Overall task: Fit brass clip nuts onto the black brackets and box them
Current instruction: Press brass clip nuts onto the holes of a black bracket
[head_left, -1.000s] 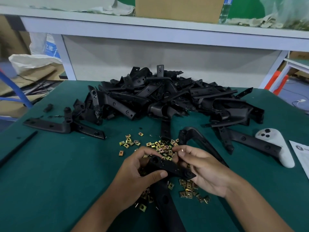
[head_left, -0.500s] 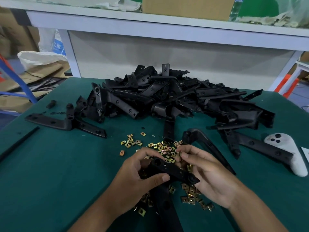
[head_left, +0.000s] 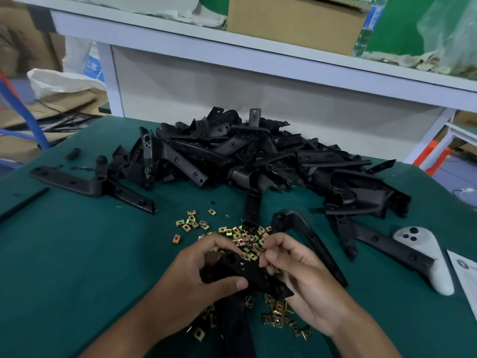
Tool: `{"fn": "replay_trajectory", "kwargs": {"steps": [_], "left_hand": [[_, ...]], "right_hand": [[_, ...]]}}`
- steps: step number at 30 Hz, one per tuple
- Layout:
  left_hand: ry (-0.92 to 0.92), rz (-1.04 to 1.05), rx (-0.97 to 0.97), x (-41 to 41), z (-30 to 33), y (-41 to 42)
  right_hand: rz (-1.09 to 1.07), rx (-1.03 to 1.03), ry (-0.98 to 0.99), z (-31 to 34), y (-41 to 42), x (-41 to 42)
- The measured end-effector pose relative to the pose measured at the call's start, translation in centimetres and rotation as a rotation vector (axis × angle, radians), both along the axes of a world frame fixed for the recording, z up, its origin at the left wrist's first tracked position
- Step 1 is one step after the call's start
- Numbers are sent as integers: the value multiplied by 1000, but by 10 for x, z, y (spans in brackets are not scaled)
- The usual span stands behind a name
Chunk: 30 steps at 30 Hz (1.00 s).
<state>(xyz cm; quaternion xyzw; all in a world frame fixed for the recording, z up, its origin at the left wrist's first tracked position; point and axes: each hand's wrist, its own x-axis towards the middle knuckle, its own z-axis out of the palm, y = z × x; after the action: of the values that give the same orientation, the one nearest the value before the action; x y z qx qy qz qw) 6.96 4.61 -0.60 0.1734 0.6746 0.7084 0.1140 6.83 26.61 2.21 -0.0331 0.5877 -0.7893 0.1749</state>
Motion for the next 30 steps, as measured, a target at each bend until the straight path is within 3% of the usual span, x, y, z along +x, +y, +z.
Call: {"fn": "replay_trajectory", "kwargs": {"steps": [8, 13, 25, 30], "left_hand": [[68, -25, -106, 0, 0, 0], [126, -73, -187, 1, 7, 2], [113, -68, -172, 2, 9, 2], [91, -15, -158, 3, 8, 2]], "right_hand": [[-50, -3, 13, 4, 3, -1], [-27, 107, 38, 1, -2, -1], [-78, 281, 158, -9, -10, -1], [-75, 297, 93, -7, -9, -1]]}}
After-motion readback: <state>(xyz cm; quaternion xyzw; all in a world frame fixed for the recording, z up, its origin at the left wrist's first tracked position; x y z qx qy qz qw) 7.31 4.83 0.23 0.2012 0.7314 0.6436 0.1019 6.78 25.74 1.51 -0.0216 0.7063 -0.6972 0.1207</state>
